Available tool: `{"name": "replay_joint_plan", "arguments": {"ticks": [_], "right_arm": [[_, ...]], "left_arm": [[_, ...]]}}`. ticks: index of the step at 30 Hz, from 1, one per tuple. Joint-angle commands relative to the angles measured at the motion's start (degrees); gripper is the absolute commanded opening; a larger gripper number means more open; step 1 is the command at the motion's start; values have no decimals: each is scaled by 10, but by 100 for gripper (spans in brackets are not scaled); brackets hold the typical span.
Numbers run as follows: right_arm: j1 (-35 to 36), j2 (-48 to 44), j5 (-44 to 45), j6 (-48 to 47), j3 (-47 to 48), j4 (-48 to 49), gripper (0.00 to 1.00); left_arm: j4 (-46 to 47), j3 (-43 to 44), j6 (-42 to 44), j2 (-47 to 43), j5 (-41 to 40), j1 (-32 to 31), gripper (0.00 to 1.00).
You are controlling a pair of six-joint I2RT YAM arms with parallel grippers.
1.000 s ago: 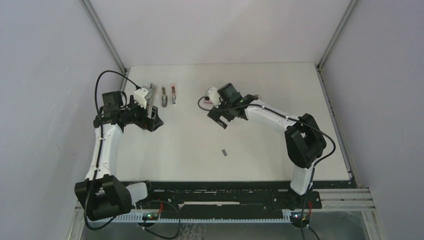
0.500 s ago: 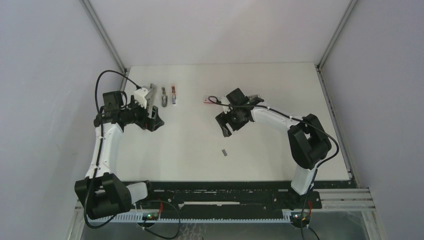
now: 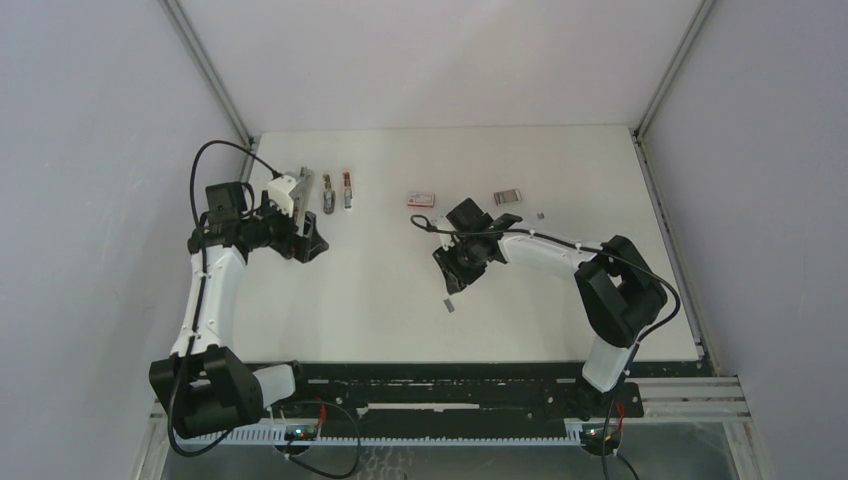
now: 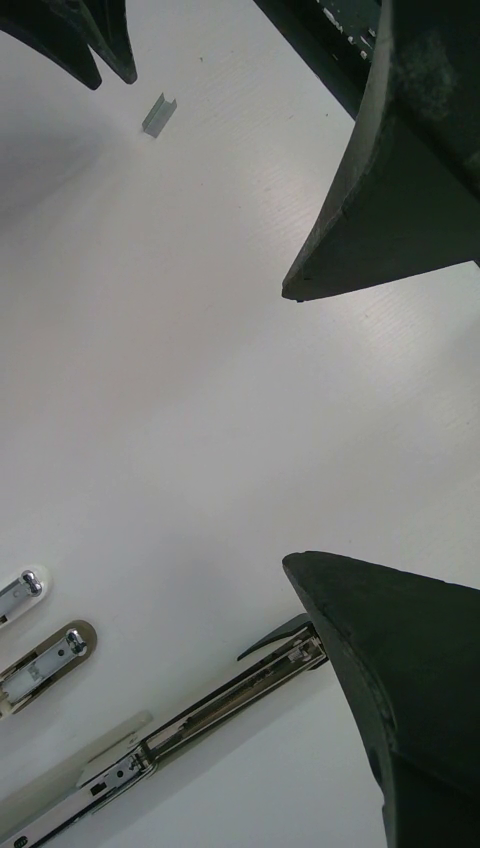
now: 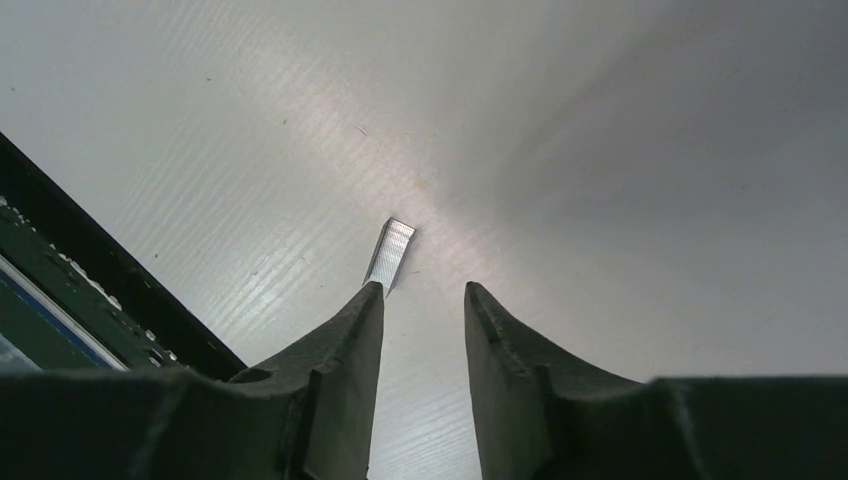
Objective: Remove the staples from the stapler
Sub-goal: Adjust the staple at the center of the board, then pick up the staple from the center of the board.
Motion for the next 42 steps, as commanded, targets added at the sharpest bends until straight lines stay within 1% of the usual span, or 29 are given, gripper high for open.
{"name": "replay_joint_plan", "arguments": {"ticks": [1,20,42], "right_arm": [[-2,-12,-17,13,-3,26,33],[2,23,-30,24,-22,38,32],[18,44,-20,27,-22,38,29]], "left_arm": [[12,-16,-6,-18,12,5,100],[12,-16,-5,-15,7,5,100],[12,-17,-4,-14,5,6,100]]}}
